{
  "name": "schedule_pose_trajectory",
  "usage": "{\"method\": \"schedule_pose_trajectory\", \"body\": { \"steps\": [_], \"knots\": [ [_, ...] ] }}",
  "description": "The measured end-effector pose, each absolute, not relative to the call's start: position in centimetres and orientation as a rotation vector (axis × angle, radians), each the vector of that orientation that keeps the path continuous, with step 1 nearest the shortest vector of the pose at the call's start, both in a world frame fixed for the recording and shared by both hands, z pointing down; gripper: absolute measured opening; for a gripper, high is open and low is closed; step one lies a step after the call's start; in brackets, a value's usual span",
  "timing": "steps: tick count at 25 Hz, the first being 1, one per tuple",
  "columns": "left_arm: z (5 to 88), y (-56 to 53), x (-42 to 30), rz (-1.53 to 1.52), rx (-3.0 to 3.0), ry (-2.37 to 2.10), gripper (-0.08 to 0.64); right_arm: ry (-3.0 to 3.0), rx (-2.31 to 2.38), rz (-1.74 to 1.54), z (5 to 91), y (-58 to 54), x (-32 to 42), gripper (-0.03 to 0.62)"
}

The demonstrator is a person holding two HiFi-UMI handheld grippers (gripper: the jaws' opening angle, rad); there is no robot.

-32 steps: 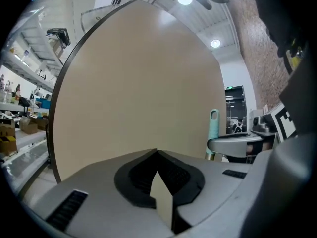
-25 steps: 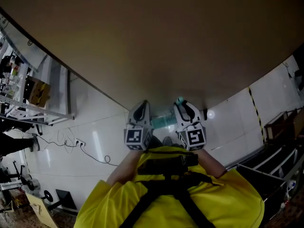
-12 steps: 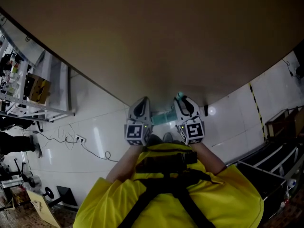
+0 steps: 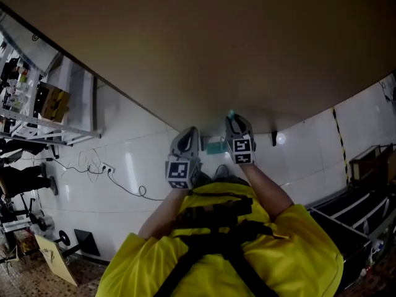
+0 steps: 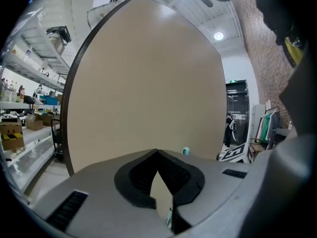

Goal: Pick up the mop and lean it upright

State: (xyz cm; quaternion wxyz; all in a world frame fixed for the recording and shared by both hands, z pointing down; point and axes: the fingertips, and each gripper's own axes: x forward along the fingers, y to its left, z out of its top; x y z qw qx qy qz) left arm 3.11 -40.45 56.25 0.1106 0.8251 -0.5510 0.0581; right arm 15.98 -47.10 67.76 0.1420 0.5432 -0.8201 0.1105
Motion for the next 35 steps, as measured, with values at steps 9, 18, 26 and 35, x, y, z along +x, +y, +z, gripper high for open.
{"method": "schedule_pose_trajectory", "body": {
  "steps": [9, 18, 26, 35],
  "knots": [
    [58.3, -40.1, 2.3, 0.210, 2.381, -1.619, 0.000, -2.343, 1.614, 0.288, 67.9, -49.0, 15.2, 0.149],
    [58.2, -40.5, 1.8, 0.207, 2.389, -1.607, 0.000, -2.499, 1.600, 0.243, 61.0, -44.2, 16.0, 0.213],
    [55.1, -40.4, 1.5, 0.139, 2.402, -1.628, 0.000, -2.663, 1.675, 0.118, 49.2, -36.6, 20.9, 0.058],
    [53.2, -40.9, 3.1, 0.114, 2.468, -1.619, 0.000, -2.659, 1.703, 0.210, 50.6, -39.4, 21.6, 0.005]
  ]
}}
